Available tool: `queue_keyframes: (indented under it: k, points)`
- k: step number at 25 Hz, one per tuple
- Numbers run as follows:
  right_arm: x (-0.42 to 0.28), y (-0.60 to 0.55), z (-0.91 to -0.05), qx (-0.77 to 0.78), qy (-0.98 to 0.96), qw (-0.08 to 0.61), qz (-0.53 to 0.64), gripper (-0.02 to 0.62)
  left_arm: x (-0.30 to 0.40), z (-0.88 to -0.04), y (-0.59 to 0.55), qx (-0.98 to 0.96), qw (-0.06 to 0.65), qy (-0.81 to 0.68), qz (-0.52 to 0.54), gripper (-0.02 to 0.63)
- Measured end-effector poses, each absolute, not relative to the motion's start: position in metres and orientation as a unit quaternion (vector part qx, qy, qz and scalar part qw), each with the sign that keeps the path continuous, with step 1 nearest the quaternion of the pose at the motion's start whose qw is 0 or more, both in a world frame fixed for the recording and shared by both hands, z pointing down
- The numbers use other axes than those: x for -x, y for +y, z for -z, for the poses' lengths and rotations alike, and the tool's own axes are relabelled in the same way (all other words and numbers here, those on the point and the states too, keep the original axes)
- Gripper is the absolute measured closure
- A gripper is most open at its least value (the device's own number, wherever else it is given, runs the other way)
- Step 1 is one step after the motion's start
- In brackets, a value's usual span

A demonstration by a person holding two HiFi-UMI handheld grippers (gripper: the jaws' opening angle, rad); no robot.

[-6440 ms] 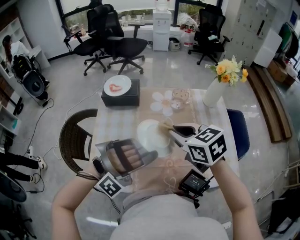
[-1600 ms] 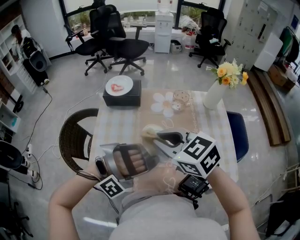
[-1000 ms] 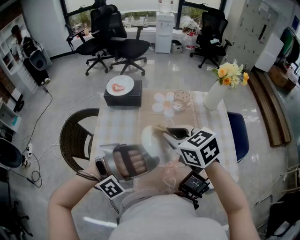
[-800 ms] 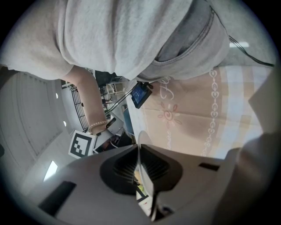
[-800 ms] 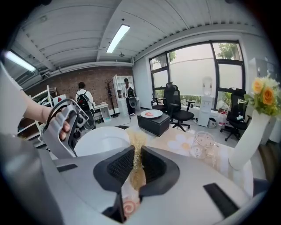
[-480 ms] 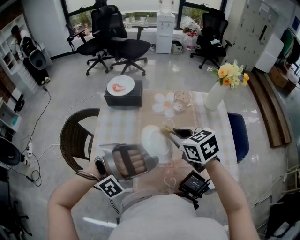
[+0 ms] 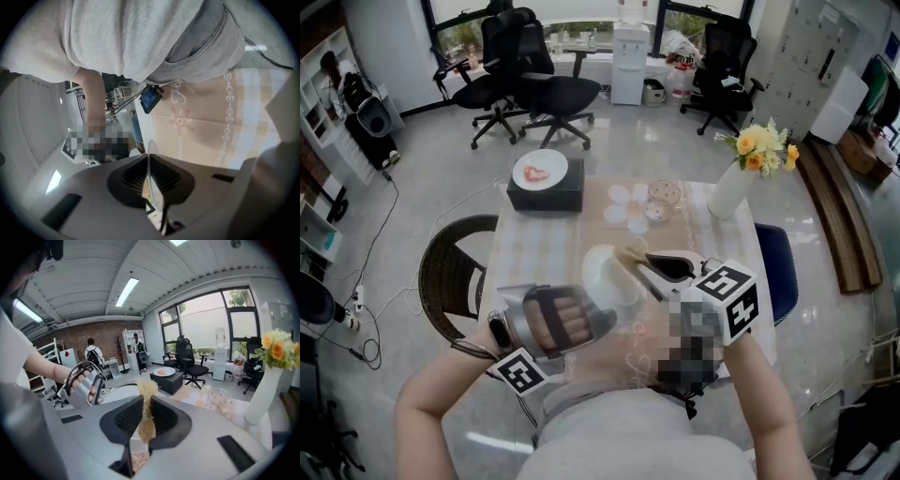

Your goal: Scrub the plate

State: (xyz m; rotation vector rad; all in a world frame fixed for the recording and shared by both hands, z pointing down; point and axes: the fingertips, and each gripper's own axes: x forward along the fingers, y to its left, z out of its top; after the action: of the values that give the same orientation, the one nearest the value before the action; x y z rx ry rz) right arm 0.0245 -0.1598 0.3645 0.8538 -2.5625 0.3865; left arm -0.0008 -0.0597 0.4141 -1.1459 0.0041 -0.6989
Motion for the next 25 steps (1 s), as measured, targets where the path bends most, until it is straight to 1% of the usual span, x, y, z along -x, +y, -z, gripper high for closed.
queue_keyframes:
  k: [7, 14, 18, 25]
  points:
    - [0.011, -0.115, -0.343, -0.234, -0.946, 0.2, -0.106, 0.543, -0.001, -0.414, -0.062, 0.532, 0.782, 0.003, 0.324, 0.586]
    - [0.023, -0.1, -0.353, -0.207, -0.946, 0.228, -0.106, 0.543, -0.001, -0.417, -0.062, 0.53, 0.782, -0.003, 0.328, 0.586]
    - [0.026, -0.102, -0.358, -0.208, -0.942, 0.251, -0.086, 0.543, -0.001, -0.419, -0.062, 0.528, 0.782, -0.007, 0.33, 0.586]
    - [0.032, -0.114, -0.356, -0.201, -0.939, 0.271, -0.064, 0.543, 0.0, -0.419, -0.062, 0.522, 0.785, -0.01, 0.334, 0.586]
